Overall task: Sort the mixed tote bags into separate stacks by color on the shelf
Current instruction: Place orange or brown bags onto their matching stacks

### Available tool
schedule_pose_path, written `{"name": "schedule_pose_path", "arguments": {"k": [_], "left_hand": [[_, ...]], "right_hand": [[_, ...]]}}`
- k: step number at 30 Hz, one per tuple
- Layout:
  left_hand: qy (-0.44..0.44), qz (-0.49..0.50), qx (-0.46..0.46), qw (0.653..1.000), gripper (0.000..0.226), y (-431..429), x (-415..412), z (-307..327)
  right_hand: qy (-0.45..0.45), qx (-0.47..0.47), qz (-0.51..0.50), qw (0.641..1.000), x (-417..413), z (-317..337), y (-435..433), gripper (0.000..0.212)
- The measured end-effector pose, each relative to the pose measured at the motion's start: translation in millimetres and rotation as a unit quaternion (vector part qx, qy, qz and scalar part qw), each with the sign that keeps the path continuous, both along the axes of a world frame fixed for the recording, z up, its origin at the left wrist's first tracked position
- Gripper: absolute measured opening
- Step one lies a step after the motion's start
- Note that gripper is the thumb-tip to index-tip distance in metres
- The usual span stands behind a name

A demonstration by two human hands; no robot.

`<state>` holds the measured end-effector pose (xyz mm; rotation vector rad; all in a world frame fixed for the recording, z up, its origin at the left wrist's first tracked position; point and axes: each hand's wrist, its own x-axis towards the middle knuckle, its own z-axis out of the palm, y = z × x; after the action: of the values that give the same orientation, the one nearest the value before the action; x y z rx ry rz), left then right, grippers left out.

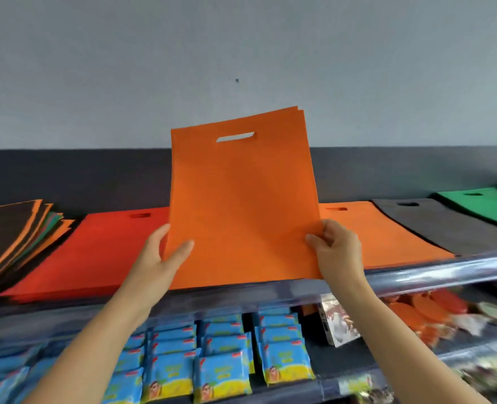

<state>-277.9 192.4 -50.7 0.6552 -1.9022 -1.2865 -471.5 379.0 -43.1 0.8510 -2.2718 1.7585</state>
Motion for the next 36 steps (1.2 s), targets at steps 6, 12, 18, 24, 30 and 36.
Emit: {"name": "schedule_pose_path", "arguments": {"k": [6,12,18,24,30,36], "left_hand": [[-0.006,-0.021,-0.001,1.000,0.066,57.6,-85.6,7.5],[-0.105,-0.035,-0.167,0.980,0.072,106.9,-164.4,11.5],[-0.135,-0.112,-0.196,0.965,0.074,125.5,-235.1,-1.7],[-0.249,-0.126,-0.218,0.935,0.085,128.8,-280.4,-13.9],[-0.391,-0.052,-0.350,0.850,0.057,124.1,-281.5,-22.3],[-0.366,0.029,-0.335,0.868,0.051,128.4,-260.2,-8.7]], "right_hand": [[-0.011,0.011,-0.040,0.999,-68.8,-3.4,74.4,0.004],[0.016,0.041,-0.109,0.993,-125.6,-1.2,111.1,0.017],[0.036,0.108,-0.190,0.975,-190.3,-9.6,129.2,0.016],[0.014,0.230,-0.230,0.945,-248.1,-15.3,138.3,0.028],[0.064,0.437,-0.176,0.880,-268.7,-25.3,129.5,0.041],[0.148,0.363,0.046,0.919,-246.6,-24.5,86.4,0.049]]}}
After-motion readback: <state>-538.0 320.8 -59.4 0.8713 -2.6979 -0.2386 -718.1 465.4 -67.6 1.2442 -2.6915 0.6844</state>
